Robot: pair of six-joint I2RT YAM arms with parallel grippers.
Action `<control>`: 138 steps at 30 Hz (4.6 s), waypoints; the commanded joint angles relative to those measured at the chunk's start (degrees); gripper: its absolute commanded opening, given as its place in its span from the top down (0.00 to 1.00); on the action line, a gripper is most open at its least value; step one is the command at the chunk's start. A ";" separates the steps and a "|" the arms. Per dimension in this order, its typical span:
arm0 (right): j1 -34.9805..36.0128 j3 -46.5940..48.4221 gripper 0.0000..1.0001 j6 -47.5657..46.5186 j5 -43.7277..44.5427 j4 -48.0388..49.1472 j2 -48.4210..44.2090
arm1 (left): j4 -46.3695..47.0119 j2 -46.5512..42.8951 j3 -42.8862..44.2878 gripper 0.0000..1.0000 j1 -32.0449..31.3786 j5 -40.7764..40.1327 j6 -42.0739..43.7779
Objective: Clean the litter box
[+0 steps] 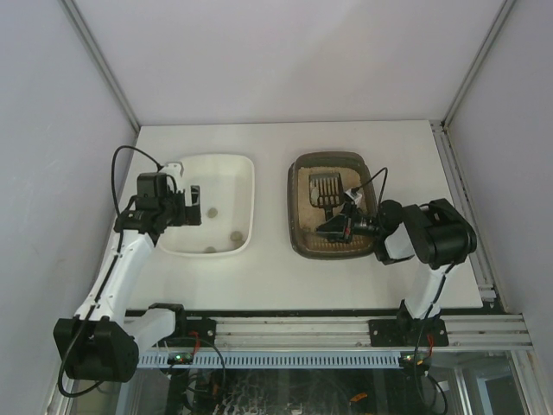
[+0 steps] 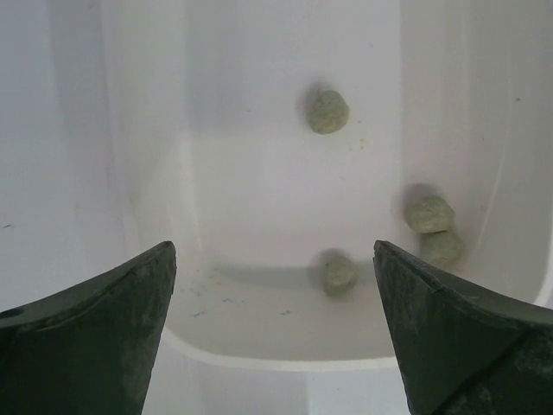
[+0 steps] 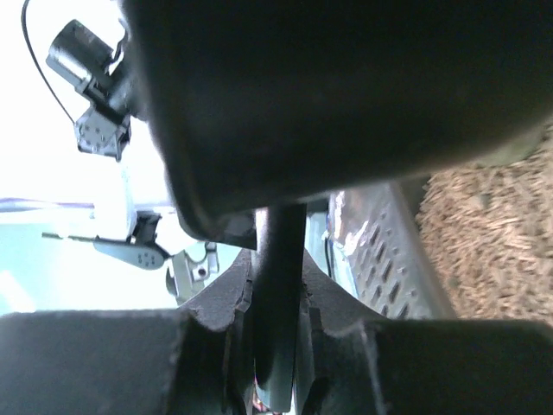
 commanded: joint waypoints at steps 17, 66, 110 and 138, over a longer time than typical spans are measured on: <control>-2.18 -3.39 1.00 -3.91 0.15 -2.34 -9.56 | -0.61 1.96 -0.72 0.02 -0.10 3.99 6.29; 17.03 21.70 1.00 -42.87 8.24 -72.35 -24.63 | -7.63 4.01 3.65 0.12 -0.10 21.69 14.05; 60.00 98.05 1.00 -80.77 101.44 -136.22 20.93 | -9.47 0.94 4.47 0.18 28.55 32.12 13.25; 13.52 65.86 1.00 -51.36 39.25 -157.31 -17.92 | -3.08 28.40 34.42 0.11 -5.69 18.71 0.09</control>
